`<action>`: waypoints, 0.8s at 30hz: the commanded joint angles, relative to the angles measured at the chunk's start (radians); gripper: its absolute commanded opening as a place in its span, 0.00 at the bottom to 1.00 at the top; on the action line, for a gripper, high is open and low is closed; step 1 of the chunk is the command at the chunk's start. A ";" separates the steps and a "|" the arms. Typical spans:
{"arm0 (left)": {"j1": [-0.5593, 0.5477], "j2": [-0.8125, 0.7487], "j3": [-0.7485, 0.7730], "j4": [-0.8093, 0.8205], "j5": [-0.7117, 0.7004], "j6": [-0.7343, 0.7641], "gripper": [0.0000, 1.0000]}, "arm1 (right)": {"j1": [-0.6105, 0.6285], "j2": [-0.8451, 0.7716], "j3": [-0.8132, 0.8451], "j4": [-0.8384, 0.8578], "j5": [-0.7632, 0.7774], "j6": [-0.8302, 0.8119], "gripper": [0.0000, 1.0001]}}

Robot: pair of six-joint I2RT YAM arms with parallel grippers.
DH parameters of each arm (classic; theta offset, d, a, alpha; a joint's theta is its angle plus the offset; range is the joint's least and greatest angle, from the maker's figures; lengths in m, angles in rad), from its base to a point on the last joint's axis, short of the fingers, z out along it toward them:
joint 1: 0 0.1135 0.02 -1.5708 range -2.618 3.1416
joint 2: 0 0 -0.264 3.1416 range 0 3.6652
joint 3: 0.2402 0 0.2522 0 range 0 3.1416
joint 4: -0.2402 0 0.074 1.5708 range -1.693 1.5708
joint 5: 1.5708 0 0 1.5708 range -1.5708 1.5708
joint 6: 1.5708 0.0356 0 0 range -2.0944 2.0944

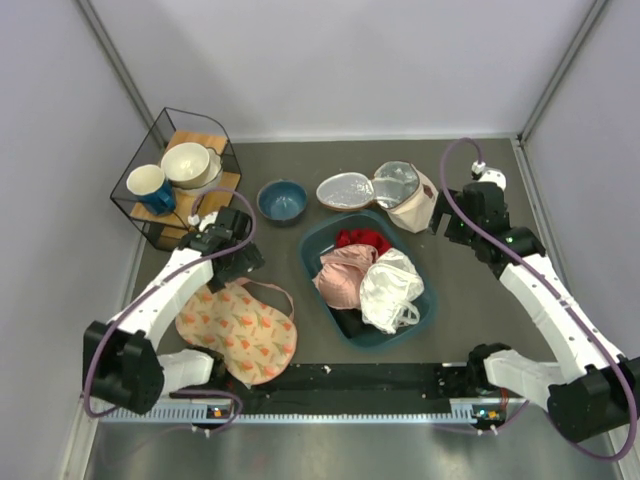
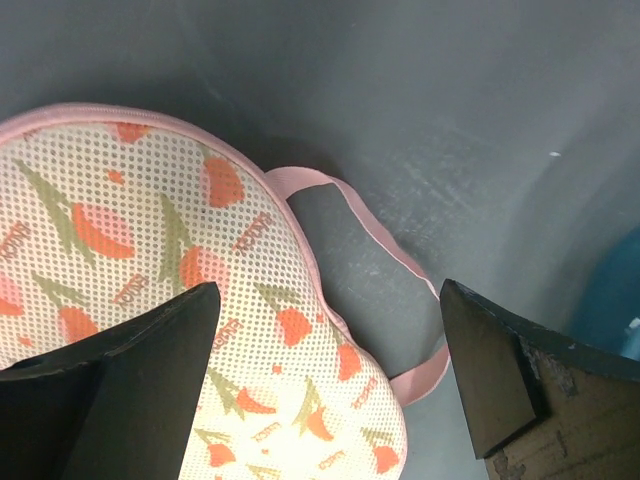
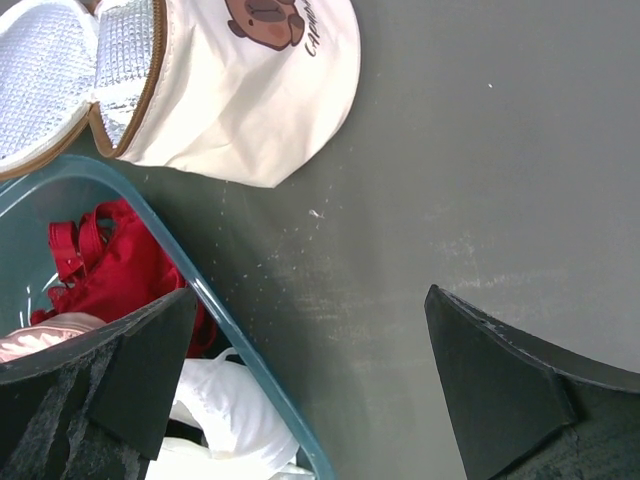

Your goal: Unzip the laundry bag and remove the bra

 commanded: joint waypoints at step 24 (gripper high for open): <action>-0.029 -0.029 0.000 0.304 0.269 0.219 0.10 | -0.005 0.002 0.003 0.064 -0.072 0.021 0.99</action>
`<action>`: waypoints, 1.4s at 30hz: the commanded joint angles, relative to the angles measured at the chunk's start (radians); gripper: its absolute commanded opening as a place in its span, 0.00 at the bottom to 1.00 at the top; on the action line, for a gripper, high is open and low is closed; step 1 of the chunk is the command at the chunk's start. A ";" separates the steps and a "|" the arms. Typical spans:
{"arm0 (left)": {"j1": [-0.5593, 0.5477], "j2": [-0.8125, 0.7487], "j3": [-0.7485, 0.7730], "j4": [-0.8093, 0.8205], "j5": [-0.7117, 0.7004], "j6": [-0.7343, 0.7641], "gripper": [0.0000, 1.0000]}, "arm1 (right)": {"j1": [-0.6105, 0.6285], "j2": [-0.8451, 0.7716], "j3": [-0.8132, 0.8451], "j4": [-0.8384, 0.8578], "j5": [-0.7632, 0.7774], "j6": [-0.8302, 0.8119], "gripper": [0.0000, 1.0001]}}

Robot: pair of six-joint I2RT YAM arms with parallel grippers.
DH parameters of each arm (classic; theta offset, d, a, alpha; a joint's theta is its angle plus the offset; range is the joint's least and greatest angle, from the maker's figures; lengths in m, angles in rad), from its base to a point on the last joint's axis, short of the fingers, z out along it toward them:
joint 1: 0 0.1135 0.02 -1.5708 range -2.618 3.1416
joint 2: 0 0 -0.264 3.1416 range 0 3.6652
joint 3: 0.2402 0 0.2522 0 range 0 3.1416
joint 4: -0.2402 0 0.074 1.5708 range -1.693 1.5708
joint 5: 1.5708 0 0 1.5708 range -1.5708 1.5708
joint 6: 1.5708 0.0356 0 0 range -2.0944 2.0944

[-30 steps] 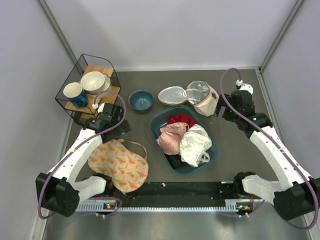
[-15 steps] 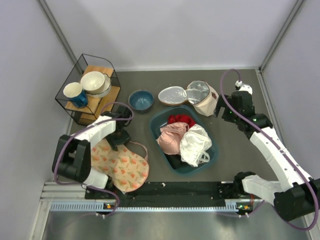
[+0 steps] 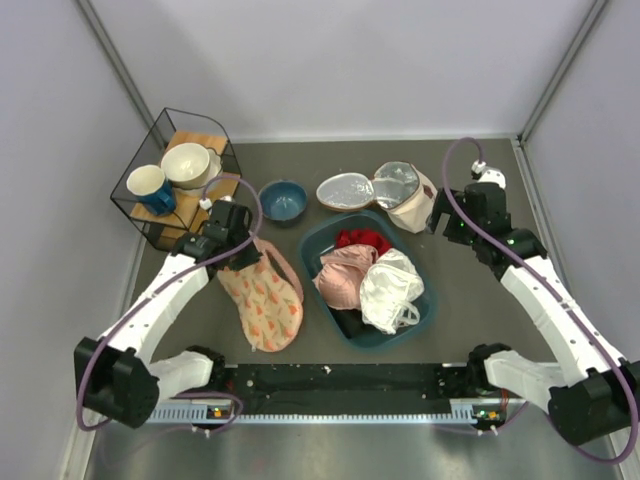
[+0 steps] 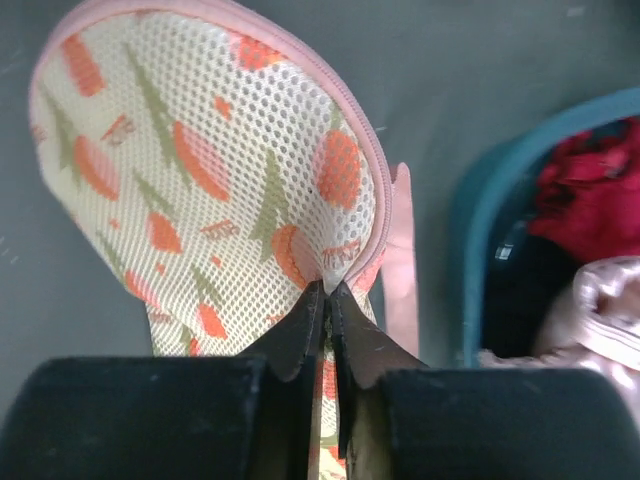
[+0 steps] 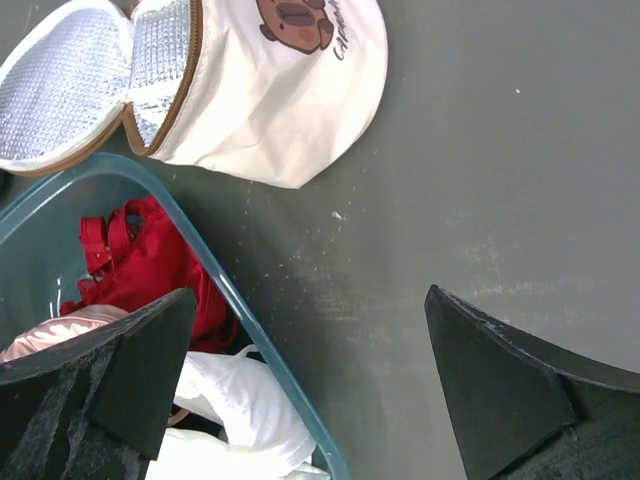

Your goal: Unzip the laundry bag and remove the bra

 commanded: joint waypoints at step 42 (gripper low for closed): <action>-0.291 0.101 0.014 -0.043 -0.205 0.040 0.81 | 0.000 -0.023 -0.050 0.077 -0.103 0.029 0.99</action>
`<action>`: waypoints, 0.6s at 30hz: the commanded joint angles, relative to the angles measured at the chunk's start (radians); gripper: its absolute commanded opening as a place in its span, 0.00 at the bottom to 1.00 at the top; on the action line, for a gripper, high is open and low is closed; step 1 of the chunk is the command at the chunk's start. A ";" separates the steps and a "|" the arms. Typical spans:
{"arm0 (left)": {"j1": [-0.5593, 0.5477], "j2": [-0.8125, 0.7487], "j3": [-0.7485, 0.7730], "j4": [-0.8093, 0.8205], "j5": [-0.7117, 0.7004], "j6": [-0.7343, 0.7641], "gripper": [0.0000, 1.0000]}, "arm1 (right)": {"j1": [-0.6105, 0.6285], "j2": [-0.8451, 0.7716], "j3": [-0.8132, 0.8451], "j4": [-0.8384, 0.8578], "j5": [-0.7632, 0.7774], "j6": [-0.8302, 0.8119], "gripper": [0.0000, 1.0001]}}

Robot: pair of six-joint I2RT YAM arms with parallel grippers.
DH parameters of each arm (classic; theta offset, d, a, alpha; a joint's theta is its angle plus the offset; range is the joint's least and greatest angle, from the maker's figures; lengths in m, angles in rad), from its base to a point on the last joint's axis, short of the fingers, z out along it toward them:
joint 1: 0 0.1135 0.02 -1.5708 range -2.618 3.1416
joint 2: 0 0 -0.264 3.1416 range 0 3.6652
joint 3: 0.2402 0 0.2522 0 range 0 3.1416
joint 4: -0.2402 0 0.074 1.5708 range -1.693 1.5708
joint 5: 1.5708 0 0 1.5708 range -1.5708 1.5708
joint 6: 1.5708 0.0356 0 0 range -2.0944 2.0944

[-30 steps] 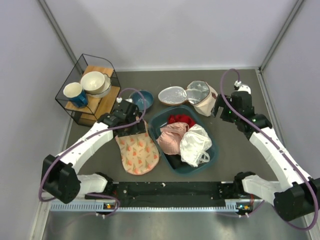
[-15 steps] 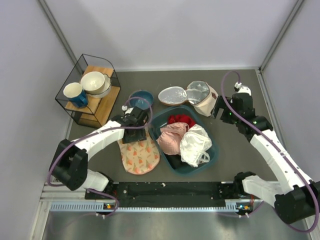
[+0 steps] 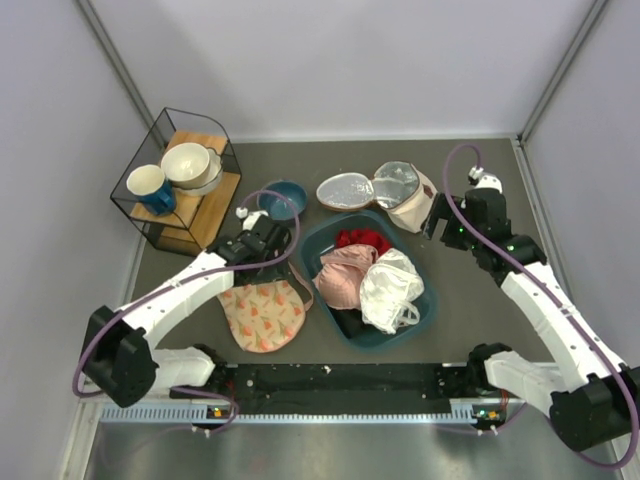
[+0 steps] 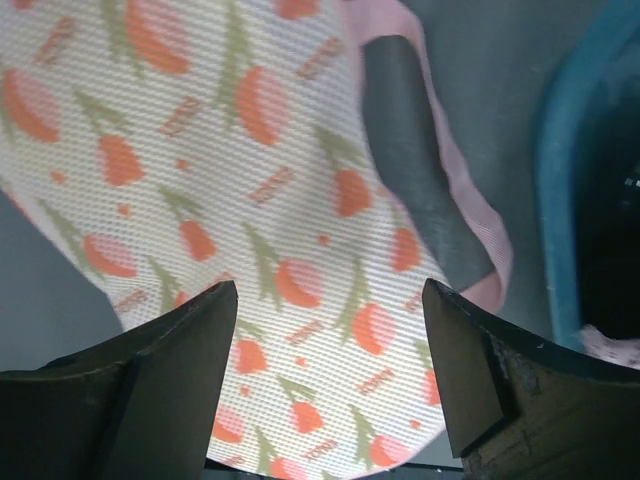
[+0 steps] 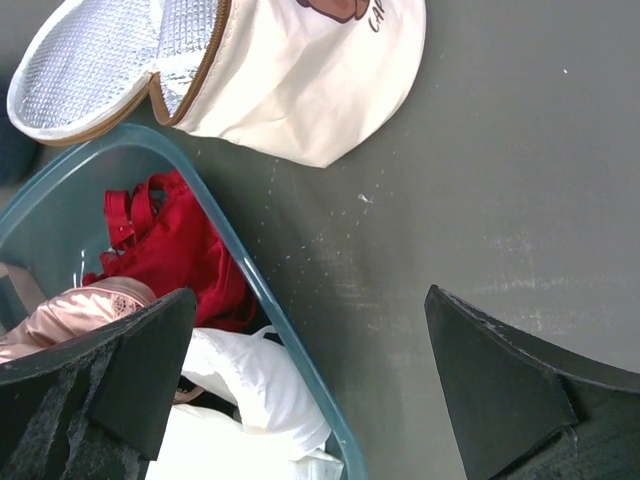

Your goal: Unzip the laundry bag and remove the bra

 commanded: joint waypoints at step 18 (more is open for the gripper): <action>-0.052 0.199 0.123 -0.018 -0.125 -0.045 0.00 | 0.004 -0.052 0.008 0.044 -0.104 -0.036 0.99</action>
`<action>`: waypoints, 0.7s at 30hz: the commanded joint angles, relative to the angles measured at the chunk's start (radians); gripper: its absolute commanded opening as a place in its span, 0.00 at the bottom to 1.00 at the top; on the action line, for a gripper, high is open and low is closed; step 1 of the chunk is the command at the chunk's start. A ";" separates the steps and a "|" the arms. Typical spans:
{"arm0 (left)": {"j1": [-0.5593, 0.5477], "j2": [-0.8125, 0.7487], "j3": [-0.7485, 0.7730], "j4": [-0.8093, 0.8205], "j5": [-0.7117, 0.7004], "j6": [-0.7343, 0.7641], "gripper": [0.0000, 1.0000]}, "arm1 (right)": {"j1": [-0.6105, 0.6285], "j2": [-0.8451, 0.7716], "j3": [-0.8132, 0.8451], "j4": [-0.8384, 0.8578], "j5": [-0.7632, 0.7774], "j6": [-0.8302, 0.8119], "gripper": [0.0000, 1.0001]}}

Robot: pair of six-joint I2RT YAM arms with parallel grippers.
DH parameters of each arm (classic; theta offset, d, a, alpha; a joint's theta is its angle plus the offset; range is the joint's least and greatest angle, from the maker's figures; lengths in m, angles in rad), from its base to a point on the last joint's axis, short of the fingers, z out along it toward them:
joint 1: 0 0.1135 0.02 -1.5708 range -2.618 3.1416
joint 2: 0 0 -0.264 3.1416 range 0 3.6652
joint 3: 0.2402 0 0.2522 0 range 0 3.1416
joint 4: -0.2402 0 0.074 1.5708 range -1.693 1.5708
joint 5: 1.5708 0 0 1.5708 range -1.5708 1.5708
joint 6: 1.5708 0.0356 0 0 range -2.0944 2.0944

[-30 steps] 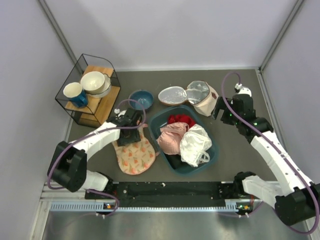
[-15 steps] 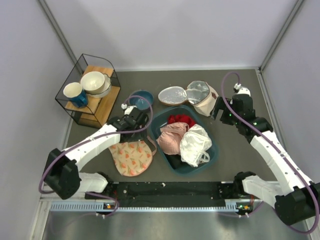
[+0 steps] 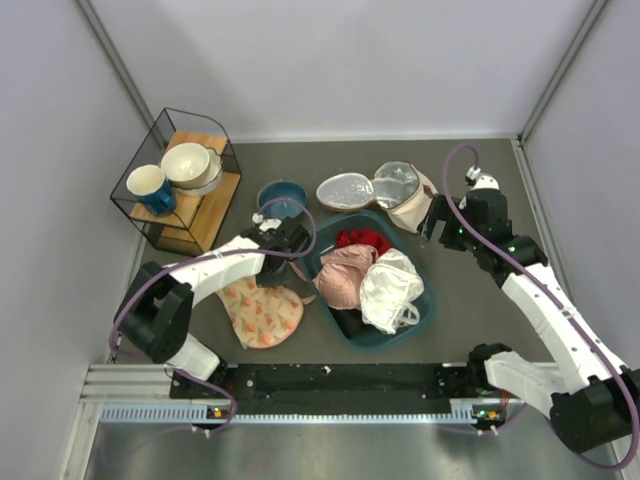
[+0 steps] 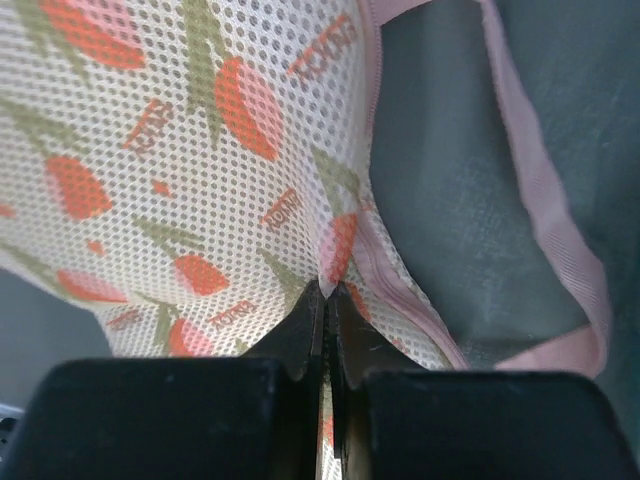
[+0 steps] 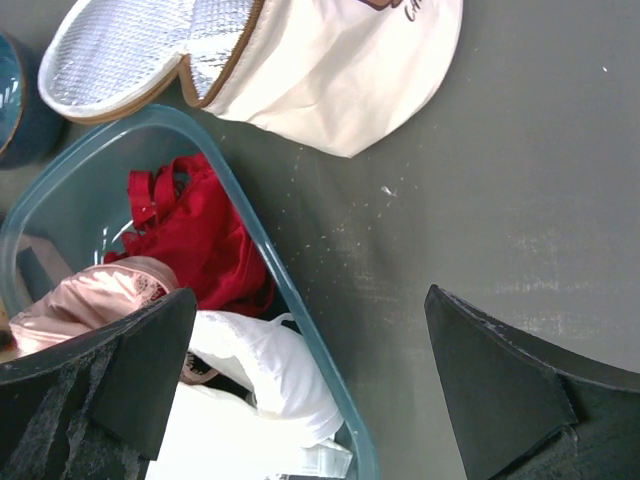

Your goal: Unzip the laundry bag and remove the bra

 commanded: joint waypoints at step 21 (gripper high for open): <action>0.027 -0.429 0.327 -0.008 0.064 0.079 0.00 | 0.613 0.183 0.279 0.149 -0.185 -0.066 0.98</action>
